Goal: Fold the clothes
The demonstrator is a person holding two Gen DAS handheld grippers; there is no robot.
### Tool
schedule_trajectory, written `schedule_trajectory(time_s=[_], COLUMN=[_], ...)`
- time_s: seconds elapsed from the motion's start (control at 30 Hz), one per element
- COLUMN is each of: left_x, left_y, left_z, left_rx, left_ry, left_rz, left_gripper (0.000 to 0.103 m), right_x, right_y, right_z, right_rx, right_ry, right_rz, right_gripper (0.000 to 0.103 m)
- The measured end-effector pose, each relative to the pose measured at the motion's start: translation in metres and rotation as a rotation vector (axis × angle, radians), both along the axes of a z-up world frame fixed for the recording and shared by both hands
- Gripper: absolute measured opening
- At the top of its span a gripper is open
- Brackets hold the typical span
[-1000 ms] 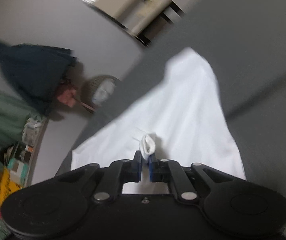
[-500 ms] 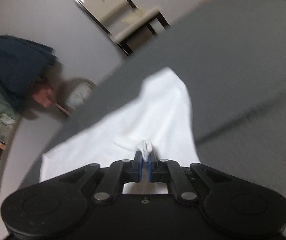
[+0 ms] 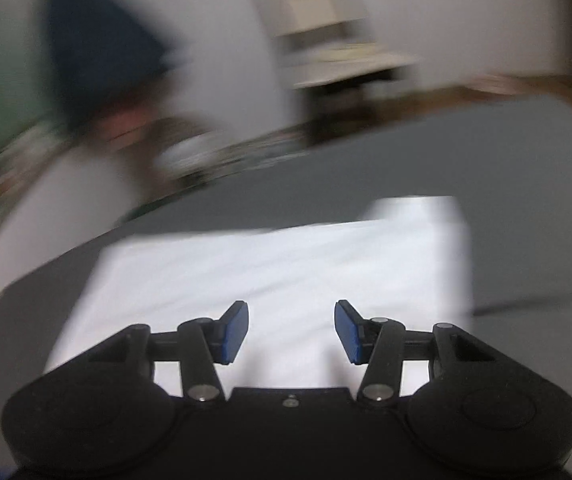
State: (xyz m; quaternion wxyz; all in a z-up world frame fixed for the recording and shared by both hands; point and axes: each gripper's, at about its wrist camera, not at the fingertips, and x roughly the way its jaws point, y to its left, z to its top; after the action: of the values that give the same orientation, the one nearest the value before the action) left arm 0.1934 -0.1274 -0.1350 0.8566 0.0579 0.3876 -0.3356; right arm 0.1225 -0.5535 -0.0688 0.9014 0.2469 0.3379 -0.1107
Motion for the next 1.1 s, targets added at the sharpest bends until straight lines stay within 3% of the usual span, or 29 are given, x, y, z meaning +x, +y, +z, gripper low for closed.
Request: schedule_trajectory(time_s=[0.07,0.13,0.27,0.4,0.53,0.6,0.73,0.77,0.8,0.83,0.97,1.03,1.1], left_x=[-0.011,-0.021,-0.046,-0.076,-0.091,-0.092,-0.103,-0.106,-0.11,-0.114,-0.133,-0.134,-0.13], left_y=[-0.001,-0.003,0.0,-0.005,-0.011,-0.015,-0.024,-0.026,-0.028,-0.03,-0.036,-0.037,-0.035], left_z=[0.004,0.003,0.009,0.03,0.022,0.008,-0.006,-0.008,-0.01,-0.013,-0.025,-0.024,-0.024], left_rx=[0.034,0.091,0.227,0.374,0.508,0.57,0.689,0.713,0.735,0.757,0.844,0.846,0.854], left_ry=[0.001,-0.024,-0.154,-0.328,-0.378,-0.369,-0.47,-0.49,-0.506,-0.524,-0.592,-0.583,-0.56], left_rz=[-0.063,-0.125,-0.203,-0.335,-0.461,-0.478,-0.463,-0.472,-0.49,-0.513,-0.593,-0.609,-0.594], left_gripper=[0.103,0.103,0.097,0.096,0.096,0.096,0.096,0.092,0.078,0.072,0.057,0.042,0.011], right_x=[0.024,0.048,0.103,0.134,0.145,0.152,0.156,0.156,0.157,0.157,0.162,0.164,0.167], right_y=[0.051,0.103,0.195,0.238,0.253,0.256,0.256,0.256,0.255,0.255,0.25,0.248,0.247], right_z=[0.009,0.012,0.0,-0.013,-0.018,-0.023,-0.033,-0.034,-0.035,-0.036,-0.039,-0.039,-0.036], right_rx=[0.095,0.131,0.075,0.027,-0.048,-0.084,-0.074,-0.074,-0.074,-0.074,-0.051,-0.039,-0.034], right_ry=[-0.005,0.017,0.114,0.269,0.352,0.402,0.438,0.442,0.446,0.452,0.456,0.453,0.43], right_rz=[0.273,0.475,0.739,0.871,0.91,0.901,0.91,0.909,0.908,0.908,0.891,0.888,0.885], right_gripper=[0.049,0.048,0.039,0.038,0.038,0.038,0.036,0.035,0.031,0.03,0.025,0.012,0.011])
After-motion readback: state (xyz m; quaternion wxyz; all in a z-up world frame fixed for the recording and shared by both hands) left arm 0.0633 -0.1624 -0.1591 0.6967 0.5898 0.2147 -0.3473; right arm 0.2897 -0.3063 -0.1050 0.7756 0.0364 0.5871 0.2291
